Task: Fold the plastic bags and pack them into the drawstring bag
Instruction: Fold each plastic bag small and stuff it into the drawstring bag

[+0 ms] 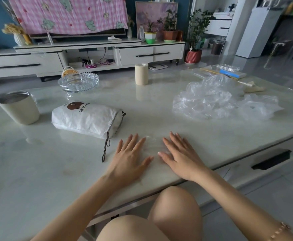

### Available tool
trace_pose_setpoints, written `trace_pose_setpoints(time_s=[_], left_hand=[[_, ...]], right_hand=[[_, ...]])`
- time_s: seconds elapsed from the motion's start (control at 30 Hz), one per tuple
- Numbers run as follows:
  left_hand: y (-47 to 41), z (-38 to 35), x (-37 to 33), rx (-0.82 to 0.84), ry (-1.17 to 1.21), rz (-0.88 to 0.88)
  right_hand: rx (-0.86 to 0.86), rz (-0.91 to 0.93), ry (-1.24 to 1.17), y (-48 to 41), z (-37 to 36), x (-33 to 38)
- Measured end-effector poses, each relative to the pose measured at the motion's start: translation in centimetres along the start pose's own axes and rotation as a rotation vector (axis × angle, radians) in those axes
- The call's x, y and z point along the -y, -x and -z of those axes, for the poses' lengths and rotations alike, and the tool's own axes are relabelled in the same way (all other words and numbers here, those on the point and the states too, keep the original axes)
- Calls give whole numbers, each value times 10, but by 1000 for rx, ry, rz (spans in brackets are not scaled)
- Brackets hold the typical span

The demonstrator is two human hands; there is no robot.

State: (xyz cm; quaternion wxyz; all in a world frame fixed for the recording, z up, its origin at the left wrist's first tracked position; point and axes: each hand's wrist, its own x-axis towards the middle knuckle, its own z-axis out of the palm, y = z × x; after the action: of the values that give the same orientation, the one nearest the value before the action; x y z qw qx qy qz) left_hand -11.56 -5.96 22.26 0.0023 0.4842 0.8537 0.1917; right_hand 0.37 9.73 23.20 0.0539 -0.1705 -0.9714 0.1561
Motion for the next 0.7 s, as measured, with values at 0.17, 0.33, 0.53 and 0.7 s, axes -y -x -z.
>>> trace_pose_setpoints(time_s=[0.17, 0.33, 0.53, 0.7], left_hand=[[12, 6, 3, -376, 237, -181], [13, 5, -1, -300, 243, -169], [12, 4, -1, -239, 166, -165], [5, -2, 4, -376, 169, -109]], right_hand=[[-147, 115, -362, 22, 10, -7], [-198, 181, -119, 28, 5, -15], [-329, 37, -280, 14, 3, -12], [-57, -59, -617, 14, 20, -13]])
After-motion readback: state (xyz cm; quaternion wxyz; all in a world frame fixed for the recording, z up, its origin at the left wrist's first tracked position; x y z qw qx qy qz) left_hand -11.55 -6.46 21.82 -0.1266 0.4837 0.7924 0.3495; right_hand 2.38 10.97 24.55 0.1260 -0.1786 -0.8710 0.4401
